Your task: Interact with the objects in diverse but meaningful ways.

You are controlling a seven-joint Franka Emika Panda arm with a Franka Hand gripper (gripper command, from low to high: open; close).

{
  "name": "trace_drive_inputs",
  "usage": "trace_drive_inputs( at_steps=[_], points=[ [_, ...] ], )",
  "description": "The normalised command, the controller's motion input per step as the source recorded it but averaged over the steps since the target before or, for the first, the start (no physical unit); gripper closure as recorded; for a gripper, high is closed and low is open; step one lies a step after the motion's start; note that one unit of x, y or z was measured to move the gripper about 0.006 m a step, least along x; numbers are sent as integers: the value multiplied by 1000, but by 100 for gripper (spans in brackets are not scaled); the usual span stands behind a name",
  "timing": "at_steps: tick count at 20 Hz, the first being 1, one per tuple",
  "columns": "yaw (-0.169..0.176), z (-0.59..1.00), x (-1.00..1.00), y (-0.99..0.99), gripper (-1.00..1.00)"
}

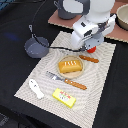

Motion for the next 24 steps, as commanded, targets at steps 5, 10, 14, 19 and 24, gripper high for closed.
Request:
trace_drive_inputs(
  at_steps=[5,10,14,19,24],
  points=[
    [0,-24,149,316,100],
    [0,0,242,360,100],
    [0,64,274,354,100],
    [6,917,-116,226,100],
    [24,1000,-453,140,100]
  ],
)
